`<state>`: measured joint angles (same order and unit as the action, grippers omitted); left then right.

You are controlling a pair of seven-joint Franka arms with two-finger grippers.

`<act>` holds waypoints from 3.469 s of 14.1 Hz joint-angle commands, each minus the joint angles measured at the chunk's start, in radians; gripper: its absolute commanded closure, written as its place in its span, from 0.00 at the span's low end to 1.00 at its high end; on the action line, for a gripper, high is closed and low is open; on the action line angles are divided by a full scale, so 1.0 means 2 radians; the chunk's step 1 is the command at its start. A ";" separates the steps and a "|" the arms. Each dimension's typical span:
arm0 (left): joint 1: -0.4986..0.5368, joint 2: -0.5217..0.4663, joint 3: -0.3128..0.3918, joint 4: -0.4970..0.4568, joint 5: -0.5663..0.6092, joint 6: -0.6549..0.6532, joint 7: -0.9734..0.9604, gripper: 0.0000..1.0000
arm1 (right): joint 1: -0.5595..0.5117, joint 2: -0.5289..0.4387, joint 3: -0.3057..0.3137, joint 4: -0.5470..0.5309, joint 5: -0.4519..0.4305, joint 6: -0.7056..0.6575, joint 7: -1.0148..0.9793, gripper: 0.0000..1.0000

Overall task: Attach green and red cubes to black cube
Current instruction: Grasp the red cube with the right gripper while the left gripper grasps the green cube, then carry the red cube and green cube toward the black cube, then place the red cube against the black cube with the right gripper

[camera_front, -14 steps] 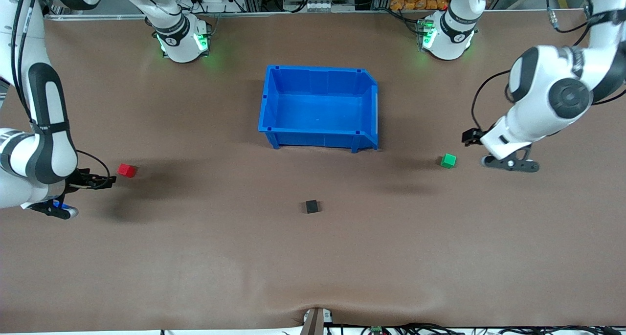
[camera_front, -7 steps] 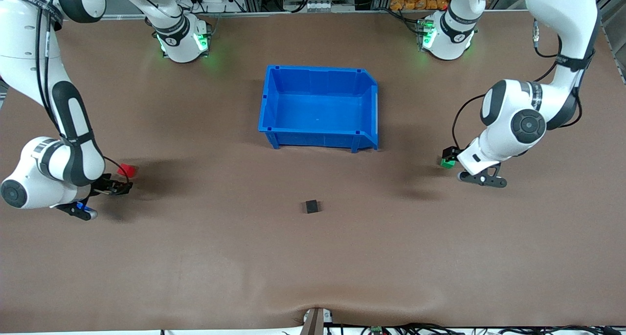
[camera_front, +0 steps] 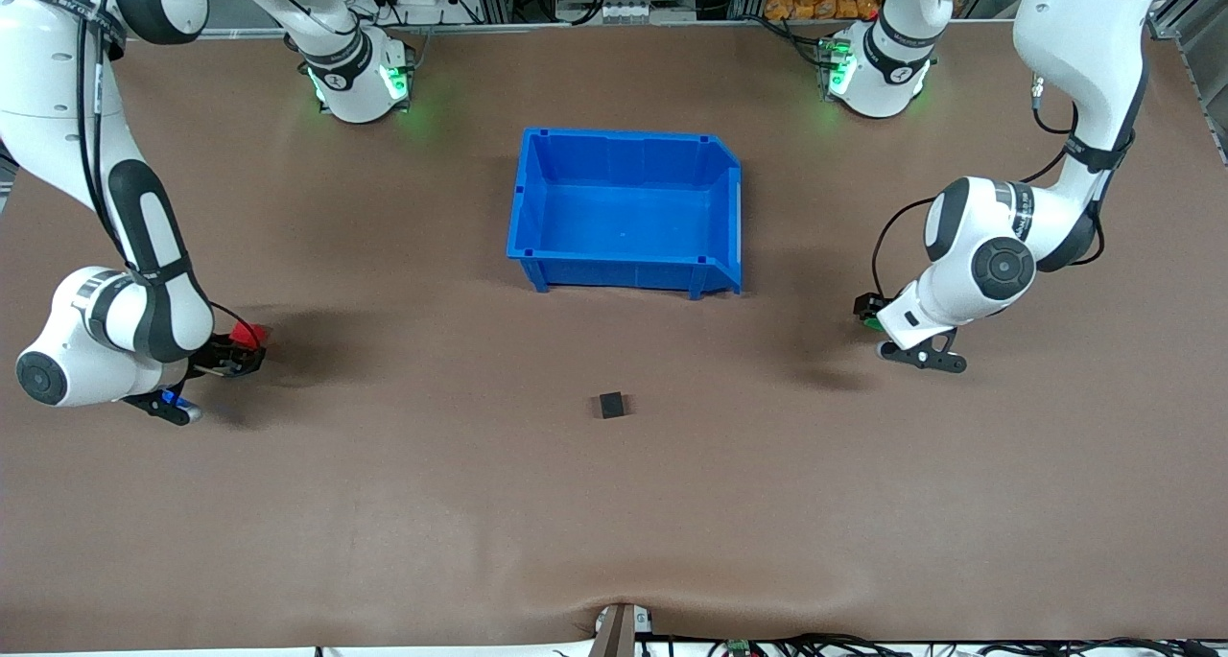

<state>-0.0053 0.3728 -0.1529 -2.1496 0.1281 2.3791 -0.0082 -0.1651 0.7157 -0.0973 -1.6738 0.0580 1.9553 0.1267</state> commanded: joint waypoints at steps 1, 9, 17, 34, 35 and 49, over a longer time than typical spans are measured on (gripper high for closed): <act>0.000 0.004 -0.001 -0.013 0.016 0.020 -0.007 0.18 | -0.001 -0.008 0.001 -0.008 0.003 -0.022 0.018 1.00; 0.000 0.011 -0.001 -0.013 0.016 0.021 -0.007 0.56 | 0.055 -0.010 0.012 0.075 0.113 -0.066 0.239 1.00; 0.005 -0.005 -0.002 -0.009 0.016 -0.001 -0.074 1.00 | 0.220 0.003 0.011 0.083 0.232 0.078 0.587 1.00; -0.131 0.099 -0.014 0.196 -0.049 -0.018 -0.928 1.00 | 0.384 0.124 0.012 0.184 0.233 0.274 0.800 1.00; -0.147 0.116 -0.014 0.216 -0.052 -0.018 -0.959 1.00 | 0.388 0.126 0.012 0.185 0.233 0.275 0.800 1.00; -0.209 0.221 -0.013 0.331 -0.132 -0.001 -1.077 1.00 | 0.369 0.077 -0.027 0.188 0.163 0.263 0.788 0.00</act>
<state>-0.4023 0.7657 -0.1866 -1.5563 -0.1112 2.3695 -2.1297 0.6051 0.9280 -0.1381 -1.2794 0.4499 2.5175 1.7451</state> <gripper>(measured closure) 0.608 0.000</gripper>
